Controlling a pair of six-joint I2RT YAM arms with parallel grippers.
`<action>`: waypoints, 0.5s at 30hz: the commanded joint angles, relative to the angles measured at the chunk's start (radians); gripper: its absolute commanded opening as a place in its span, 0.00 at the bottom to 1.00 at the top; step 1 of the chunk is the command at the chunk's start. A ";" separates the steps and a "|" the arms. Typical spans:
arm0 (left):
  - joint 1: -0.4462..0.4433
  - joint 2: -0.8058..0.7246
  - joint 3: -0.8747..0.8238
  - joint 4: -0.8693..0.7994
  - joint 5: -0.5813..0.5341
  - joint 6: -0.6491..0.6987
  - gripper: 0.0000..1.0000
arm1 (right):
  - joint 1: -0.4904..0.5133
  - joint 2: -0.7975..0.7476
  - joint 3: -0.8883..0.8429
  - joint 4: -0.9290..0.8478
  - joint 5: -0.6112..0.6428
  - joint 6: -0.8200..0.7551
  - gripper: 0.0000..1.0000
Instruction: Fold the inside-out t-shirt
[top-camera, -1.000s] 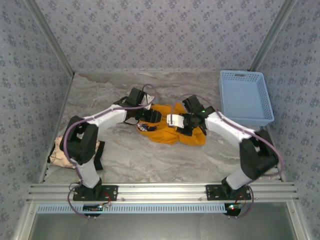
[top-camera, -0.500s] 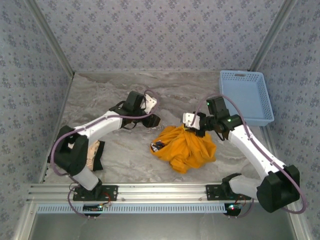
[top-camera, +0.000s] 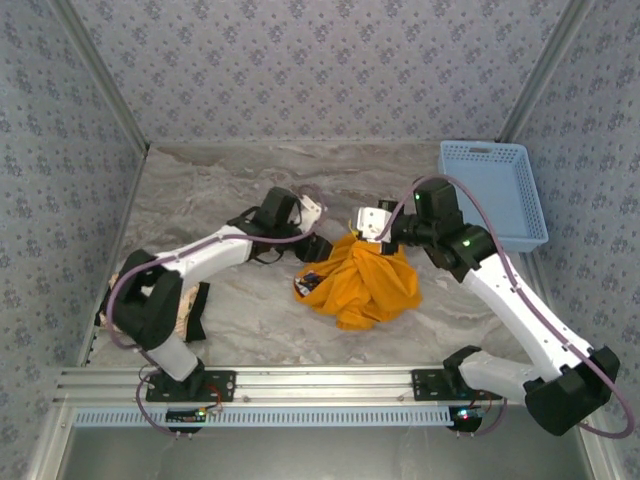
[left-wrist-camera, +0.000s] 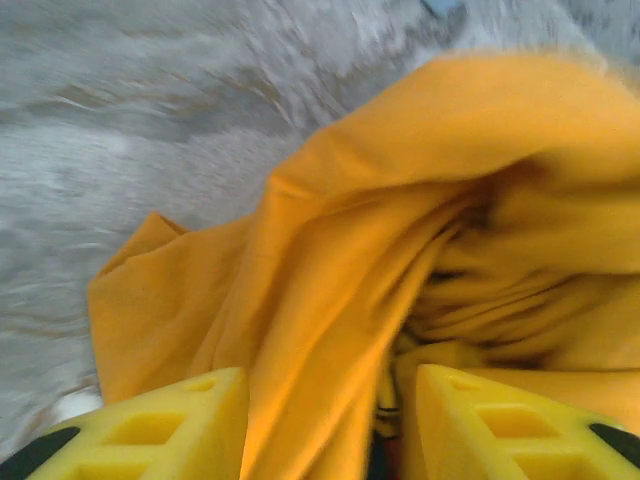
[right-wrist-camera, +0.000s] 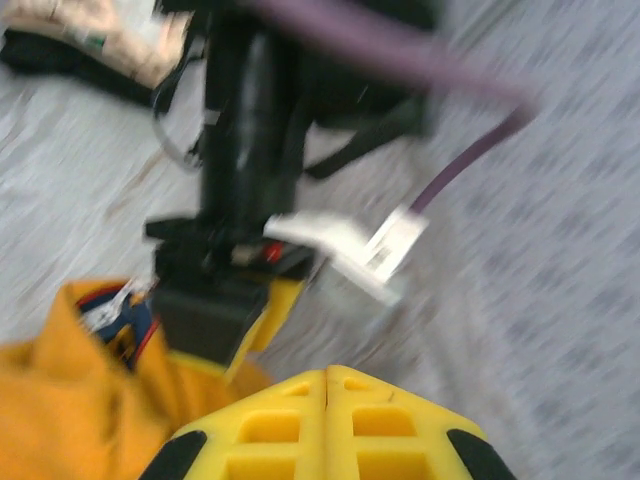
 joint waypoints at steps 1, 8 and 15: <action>0.091 -0.112 0.009 -0.066 -0.044 -0.067 0.48 | 0.017 -0.030 0.042 0.076 0.045 -0.002 0.00; 0.122 -0.174 -0.063 -0.140 -0.023 -0.121 0.48 | -0.058 -0.037 -0.125 -0.221 -0.072 0.000 0.08; -0.030 -0.129 -0.090 -0.106 -0.054 -0.041 0.50 | 0.022 0.109 -0.136 -0.223 0.114 -0.037 0.42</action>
